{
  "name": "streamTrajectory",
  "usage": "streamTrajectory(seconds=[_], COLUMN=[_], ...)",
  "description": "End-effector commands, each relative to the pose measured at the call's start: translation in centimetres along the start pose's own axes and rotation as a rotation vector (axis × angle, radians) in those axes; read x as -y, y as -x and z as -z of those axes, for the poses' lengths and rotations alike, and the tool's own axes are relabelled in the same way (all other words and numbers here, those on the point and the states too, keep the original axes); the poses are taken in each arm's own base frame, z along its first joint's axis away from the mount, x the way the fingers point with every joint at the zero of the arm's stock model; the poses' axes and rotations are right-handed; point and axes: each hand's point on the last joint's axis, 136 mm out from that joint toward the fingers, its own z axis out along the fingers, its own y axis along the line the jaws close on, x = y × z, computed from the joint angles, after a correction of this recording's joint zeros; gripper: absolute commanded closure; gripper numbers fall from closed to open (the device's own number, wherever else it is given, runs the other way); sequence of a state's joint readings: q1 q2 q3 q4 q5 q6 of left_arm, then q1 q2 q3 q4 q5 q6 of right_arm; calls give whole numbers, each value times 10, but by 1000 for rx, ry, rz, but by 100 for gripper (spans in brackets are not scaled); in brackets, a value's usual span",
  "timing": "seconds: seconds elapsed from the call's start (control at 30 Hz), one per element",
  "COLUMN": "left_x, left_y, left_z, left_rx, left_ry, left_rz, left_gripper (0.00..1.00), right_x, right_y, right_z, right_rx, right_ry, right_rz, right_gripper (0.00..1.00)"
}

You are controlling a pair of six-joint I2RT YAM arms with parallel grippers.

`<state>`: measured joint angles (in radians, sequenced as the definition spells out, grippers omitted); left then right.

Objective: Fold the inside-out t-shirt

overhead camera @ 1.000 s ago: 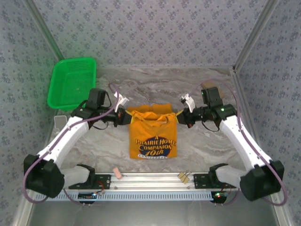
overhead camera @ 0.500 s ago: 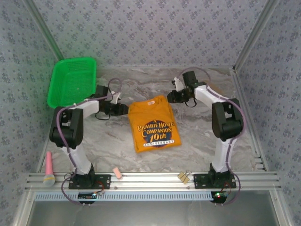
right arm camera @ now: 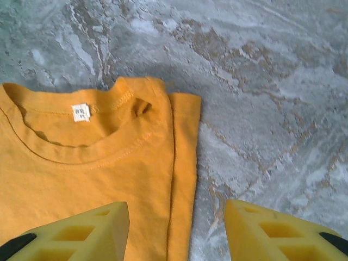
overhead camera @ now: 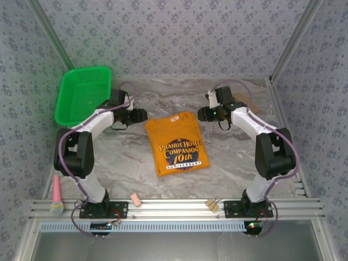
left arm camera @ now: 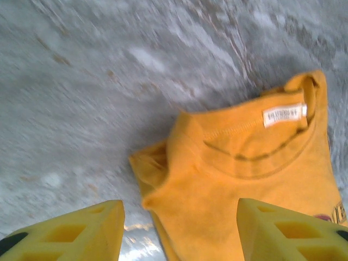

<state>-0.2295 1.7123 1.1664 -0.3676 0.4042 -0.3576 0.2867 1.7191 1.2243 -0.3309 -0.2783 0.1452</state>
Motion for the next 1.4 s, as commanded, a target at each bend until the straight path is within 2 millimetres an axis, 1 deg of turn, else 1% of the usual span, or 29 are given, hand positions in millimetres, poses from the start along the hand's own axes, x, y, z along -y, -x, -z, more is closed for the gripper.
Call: streamTrajectory(seconds=[0.0,0.1,0.17,0.27,0.33,0.4,0.53,0.67,0.77,0.83,0.97,1.1,1.17,1.23,1.27,1.3,1.33,1.37], left_x=[-2,-16,-19,-23,-21,-16,-12,-17,-12,-8,-8,0,1,1,1,2,1,2], left_y=[-19,-20,-23,-28,-30,-33,-28,-28,-26,-22,-18,-18,-16,-14,-13,-12,-12,-11], left_z=[-7,-19,-24,-30,-36,-43,-55,-66,-74,-78,-89,-96,-99,-103,-105,-106,-107,-107], left_rx=[-46,-78,-107,-126,-137,-164,-157,-176,-170,-170,-189,-200,-200,-200,-207,-209,-211,-207], left_ry=[35,94,107,109,77,35,-3,16,6,-4,-1,-26,-28,-26,-20,-12,1,5], left_rz=[42,71,88,91,70,66,69,91,94,96,120,99,99,96,89,77,65,54], left_gripper=[43,45,45,45,44,44,43,43,42,42,44,51,63,73,81,85,87,91], right_x=[-9,-3,2,0,-4,-2,-2,-2,1,-1,-5,-11,-13,-14,-14,-13,-15,-16], right_y=[-3,9,16,22,24,26,23,15,7,3,-2,-4,-5,-7,-7,-7,-8,-7], right_z=[-21,-34,-43,-59,-66,-76,-92,-106,-116,-122,-130,-133,-134,-135,-135,-135,-135,-134], right_rx=[-19,-29,-40,-52,-66,-79,-107,-144,-174,-197,-226,-242,-246,-253,-255,-255,-254,-252], right_ry=[35,33,51,93,112,107,115,94,75,79,100,138,154,161,162,165,175,185], right_rz=[28,2,-11,-11,-9,-5,-13,-7,-11,-12,-27,-31,-32,-35,-36,-37,-39,-40], right_gripper=[48,47,47,46,46,45,43,43,43,43,45,55,63,75,80,85,90,97])
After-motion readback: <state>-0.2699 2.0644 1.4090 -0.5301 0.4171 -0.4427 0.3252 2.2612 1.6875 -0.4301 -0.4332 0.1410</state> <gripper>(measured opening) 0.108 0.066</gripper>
